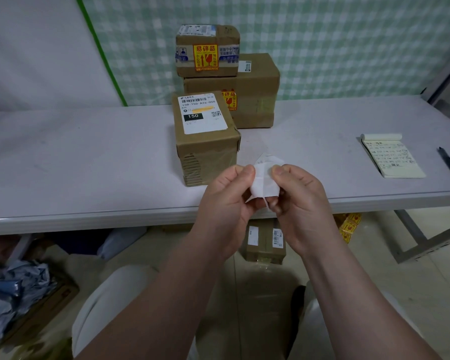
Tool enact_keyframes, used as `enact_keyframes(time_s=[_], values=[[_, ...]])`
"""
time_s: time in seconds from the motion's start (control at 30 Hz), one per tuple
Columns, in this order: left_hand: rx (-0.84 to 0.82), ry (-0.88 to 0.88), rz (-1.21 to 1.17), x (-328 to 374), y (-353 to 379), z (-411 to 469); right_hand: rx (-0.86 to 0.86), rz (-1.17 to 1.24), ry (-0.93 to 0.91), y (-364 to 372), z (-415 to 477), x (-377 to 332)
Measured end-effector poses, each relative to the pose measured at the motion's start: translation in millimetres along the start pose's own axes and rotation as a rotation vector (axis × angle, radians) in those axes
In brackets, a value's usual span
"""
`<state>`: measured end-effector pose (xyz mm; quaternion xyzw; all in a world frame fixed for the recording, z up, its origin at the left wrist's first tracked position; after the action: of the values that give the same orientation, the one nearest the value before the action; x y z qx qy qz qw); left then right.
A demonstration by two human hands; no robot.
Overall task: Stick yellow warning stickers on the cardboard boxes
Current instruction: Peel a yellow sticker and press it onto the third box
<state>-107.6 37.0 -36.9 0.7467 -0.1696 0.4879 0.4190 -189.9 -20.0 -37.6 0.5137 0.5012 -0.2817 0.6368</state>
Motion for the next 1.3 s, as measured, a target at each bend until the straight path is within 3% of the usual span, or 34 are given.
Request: enact_keyframes(time_s=[0.17,0.3,0.7,0.8,0.87,1.07,1.3], values=[[0.004,0.182,0.414,8.6,-6.3,1.3,-0.056,-0.337,-0.056,-2.2,7.1,-5.3],[0.028,0.227,0.501,14.7,-5.4,1.2,-0.057,-0.413,-0.113,-1.1,7.7,-8.0],[-0.062,-0.044,0.269,12.8,1.3,4.1,-0.093,-0.523,-0.219,0.1,4.6,-17.4],[-0.037,0.102,0.545,12.7,-1.8,8.3,-0.137,-0.603,-0.28,4.5,2.6,-20.8],[-0.035,0.181,0.602,13.3,-0.1,7.6,-0.134,-0.624,-0.307,6.7,1.5,-22.5],[0.025,0.27,0.53,15.5,1.1,5.4,-0.072,-0.528,-0.277,4.9,3.2,-18.7],[0.12,0.149,0.297,9.6,-3.6,6.1,0.063,-0.315,-0.142,0.1,3.7,-8.8]])
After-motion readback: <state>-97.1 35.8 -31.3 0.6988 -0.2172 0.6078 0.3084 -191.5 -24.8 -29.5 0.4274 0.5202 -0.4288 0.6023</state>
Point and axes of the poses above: each hand's wrist, its own z-axis towards the middle knuckle, its own y-axis out of the palm, x = y × z, the point moved 7 cm from there along z, towards the middle knuckle, and after that the axes turned 14 degrees about x, right-handed, at the moved point
